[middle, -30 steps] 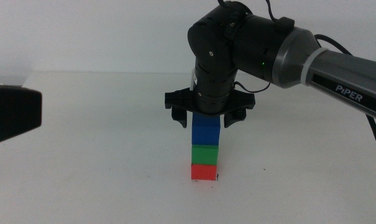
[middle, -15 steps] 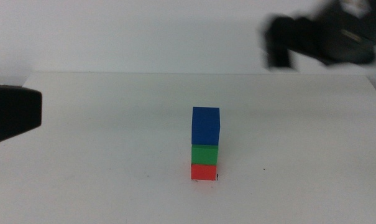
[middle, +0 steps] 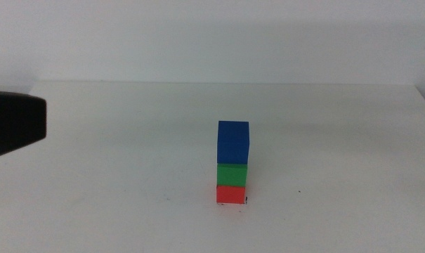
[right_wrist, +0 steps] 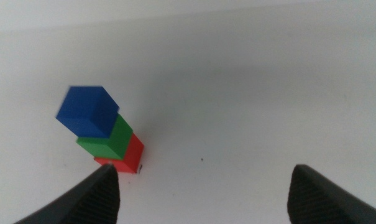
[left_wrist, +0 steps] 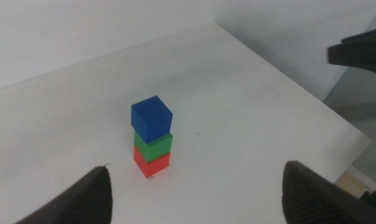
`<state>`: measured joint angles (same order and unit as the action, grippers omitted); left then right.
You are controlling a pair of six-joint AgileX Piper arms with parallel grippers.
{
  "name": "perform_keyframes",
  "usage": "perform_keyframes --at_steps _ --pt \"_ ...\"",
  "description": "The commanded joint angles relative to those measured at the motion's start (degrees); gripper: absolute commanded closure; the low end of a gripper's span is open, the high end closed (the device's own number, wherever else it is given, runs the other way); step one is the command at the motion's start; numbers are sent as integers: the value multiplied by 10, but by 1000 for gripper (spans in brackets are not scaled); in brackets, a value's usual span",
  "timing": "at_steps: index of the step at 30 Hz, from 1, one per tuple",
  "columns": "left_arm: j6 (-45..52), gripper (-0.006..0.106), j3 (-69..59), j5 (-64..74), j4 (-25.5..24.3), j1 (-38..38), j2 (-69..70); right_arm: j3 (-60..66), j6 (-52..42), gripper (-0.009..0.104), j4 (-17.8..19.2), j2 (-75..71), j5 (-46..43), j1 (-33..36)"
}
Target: Stack red cubes first, then green, then blue cubes in a specific spot.
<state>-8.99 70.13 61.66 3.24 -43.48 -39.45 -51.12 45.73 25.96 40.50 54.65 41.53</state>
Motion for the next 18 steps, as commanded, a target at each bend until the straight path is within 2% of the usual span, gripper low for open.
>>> perform_keyframes --at_steps 1,4,5,7,9,10,11,13,15,18 --pt "1 7 -2 -11 -5 0 0 28 -42 7 -11 -33 -38 -24" --pt "1 7 -2 -11 -32 0 -1 68 -123 7 -81 -62 -113 -98" --pt "1 7 -2 -11 -32 0 -1 83 -153 7 -117 -69 -141 -125" --pt "1 7 -2 -11 -40 0 -1 124 -253 7 -220 -81 -212 -200" --pt "1 7 -2 -11 -42 0 -1 156 -348 7 -308 -82 -248 -272" --pt "1 7 -2 -11 -42 0 -1 169 -380 7 -337 -82 -257 -302" --pt "1 7 -2 -11 -42 0 -1 180 -391 7 -348 -82 -260 -323" --pt "1 7 -2 -11 -48 0 -1 188 -398 7 -345 -82 -261 -361" --pt "1 7 -2 -11 -48 0 -1 188 -398 7 -322 -82 -261 -375" --pt "1 7 -2 -11 -48 0 -1 188 -398 7 -326 -82 -253 -375"
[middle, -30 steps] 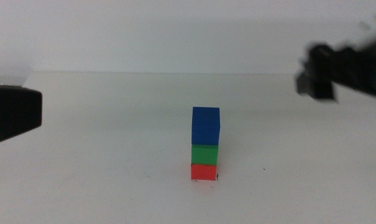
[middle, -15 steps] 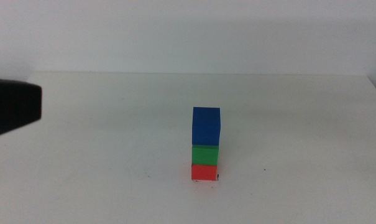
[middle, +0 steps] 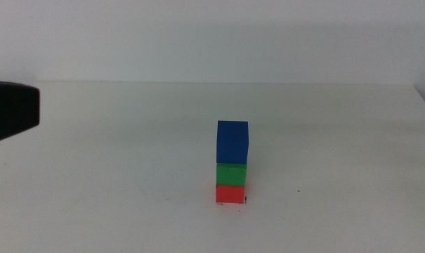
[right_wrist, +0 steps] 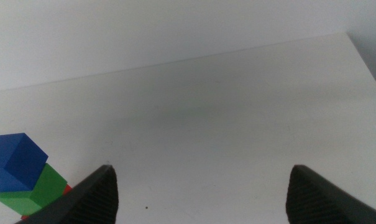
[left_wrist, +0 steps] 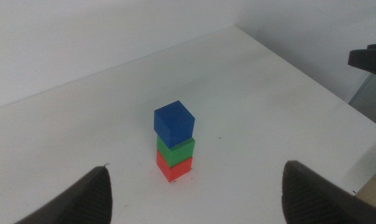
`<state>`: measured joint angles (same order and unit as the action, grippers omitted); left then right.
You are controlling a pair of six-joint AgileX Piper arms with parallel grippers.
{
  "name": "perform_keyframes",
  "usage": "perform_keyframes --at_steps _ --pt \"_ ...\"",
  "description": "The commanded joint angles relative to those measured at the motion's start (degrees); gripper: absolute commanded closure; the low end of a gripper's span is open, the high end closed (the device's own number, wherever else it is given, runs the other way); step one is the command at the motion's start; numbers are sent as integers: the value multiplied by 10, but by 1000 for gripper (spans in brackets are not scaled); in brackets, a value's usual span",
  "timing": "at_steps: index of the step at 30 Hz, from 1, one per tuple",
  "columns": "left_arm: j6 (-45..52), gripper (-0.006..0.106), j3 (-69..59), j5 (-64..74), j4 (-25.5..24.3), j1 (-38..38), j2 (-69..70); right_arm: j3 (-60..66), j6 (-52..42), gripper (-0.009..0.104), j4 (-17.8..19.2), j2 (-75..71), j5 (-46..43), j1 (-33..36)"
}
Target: Stack red cubes first, then green, then blue cubes in a specific spot.
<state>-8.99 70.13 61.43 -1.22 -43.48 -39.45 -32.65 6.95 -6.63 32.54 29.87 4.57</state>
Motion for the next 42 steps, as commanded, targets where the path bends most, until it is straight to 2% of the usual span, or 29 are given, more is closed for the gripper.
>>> perform_keyframes --at_steps 1,12,15,18,21,23,26,28,32,35,42 --pt "1 7 -2 -8 -3 0 -1 4 -10 7 -9 -3 -6 -5" --pt "1 7 -15 -17 -14 0 -1 4 -10 7 -10 -3 -8 -5" --pt "1 7 -64 -70 -30 0 11 4 -10 7 -10 -3 -8 -5" --pt "1 7 -156 -170 -23 21 39 5 -10 7 -11 -3 -11 -5" --pt "1 7 -268 -279 12 79 78 12 -10 7 -13 -3 -16 -5" --pt "1 7 -341 -308 41 135 110 27 -10 7 5 -7 -33 -5" --pt "1 7 -427 -309 46 224 173 82 -10 7 41 -43 -117 -5" --pt "1 7 -479 -314 46 281 219 124 -10 7 47 -84 -158 -5" --pt "1 7 -561 -343 42 376 320 196 -10 7 54 -181 -159 -6" --pt "1 7 -603 -346 37 414 391 239 -10 7 66 -250 -161 -6" --pt "1 7 -659 -414 37 436 394 306 -10 7 66 -325 -162 -6"
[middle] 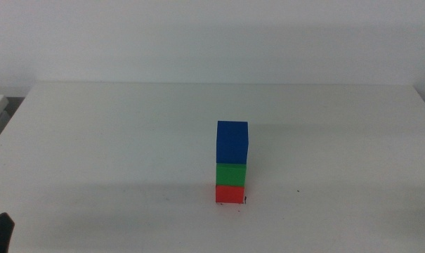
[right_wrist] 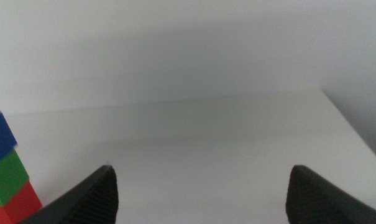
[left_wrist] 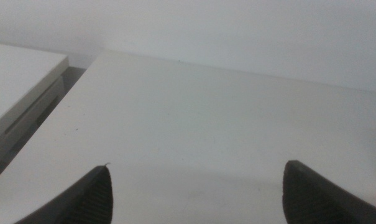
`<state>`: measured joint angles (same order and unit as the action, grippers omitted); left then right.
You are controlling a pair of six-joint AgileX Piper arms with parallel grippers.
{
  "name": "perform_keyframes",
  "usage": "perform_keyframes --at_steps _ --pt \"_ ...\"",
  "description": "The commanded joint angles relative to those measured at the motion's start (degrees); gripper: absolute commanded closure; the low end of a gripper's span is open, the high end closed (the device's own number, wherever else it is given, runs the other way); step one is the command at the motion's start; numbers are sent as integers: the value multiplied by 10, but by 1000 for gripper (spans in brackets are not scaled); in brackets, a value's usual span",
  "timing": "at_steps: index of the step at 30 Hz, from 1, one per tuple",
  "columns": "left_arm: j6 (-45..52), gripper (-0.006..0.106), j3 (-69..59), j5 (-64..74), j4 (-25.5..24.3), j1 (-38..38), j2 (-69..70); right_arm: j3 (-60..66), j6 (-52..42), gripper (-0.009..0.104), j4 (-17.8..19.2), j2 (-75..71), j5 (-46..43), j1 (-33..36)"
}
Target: Stack red cubes first, then green, then blue cubes in a specific spot.
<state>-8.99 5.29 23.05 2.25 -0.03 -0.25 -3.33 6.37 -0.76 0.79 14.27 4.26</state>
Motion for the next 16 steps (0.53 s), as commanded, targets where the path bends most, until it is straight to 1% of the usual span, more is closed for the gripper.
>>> perform_keyframes --at_steps 1,4,6,8,16 --pt "1 7 -21 -47 -2 2 3 26 -5 7 8 -8 -9 -3" --pt "1 7 -52 -81 -23 2 3 33 -5 7 8 -8 -26 -3" --pt "1 7 -53 -97 -23 2 3 33 -5 7 11 -8 -5 -3" --pt "1 7 -53 -76 -23 2 3 33 -5 7 8 -8 -7 -3" --pt "2 7 -53 -87 -23 2 3 33 -5 7 8 -8 -7 -3"
